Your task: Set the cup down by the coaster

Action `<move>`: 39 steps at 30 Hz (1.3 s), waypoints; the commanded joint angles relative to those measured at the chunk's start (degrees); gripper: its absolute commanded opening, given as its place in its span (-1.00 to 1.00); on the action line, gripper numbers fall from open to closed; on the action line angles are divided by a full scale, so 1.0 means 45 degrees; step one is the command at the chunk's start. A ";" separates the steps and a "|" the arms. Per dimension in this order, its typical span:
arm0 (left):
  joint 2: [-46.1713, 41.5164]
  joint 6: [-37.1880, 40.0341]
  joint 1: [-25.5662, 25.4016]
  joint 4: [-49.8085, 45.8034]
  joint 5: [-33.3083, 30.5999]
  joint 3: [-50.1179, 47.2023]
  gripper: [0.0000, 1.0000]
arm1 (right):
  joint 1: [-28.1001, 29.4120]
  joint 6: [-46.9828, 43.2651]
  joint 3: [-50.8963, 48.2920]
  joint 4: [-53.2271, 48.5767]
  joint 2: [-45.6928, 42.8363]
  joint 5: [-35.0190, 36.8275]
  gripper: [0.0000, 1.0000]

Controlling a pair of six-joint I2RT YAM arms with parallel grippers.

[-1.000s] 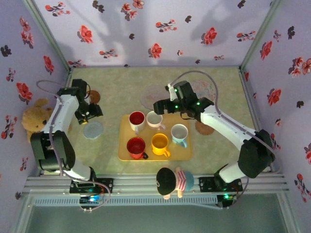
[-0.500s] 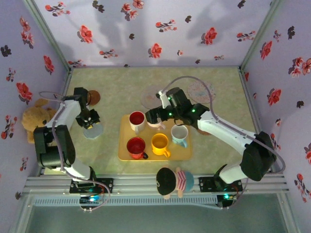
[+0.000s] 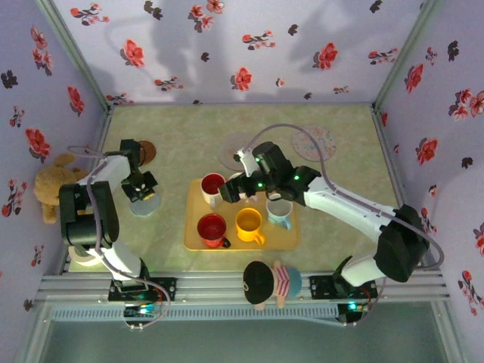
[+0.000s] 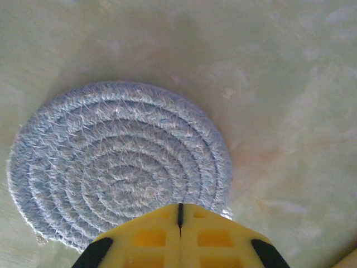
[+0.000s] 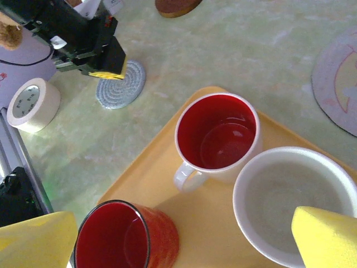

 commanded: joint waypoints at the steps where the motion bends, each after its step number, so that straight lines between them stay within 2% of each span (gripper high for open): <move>1: 0.0174 -0.0374 0.0169 0.0152 -0.0828 -0.0160 -0.94 | 0.0112 -0.0367 0.0295 0.0036 0.0257 0.0000 0.99; 6: 0.0170 -0.0532 0.0194 0.0172 -0.1647 -0.0282 -0.96 | 0.0117 -0.0421 0.0314 0.0193 0.0450 0.0227 0.99; 12: 0.0726 -0.0571 0.0221 0.0260 -0.1720 -0.0185 -0.99 | 0.0120 -0.0524 0.0209 0.0560 0.0539 0.0164 0.99; 26: 0.1857 -0.0263 0.0165 0.0484 -0.0558 0.0284 -1.00 | 0.0107 -0.0617 0.0607 0.0208 0.0822 0.0596 0.99; 39: 0.3664 0.1077 -0.1130 0.0271 0.0445 0.3045 -1.00 | -0.0147 -0.0441 0.0835 0.0302 0.0728 0.1181 0.99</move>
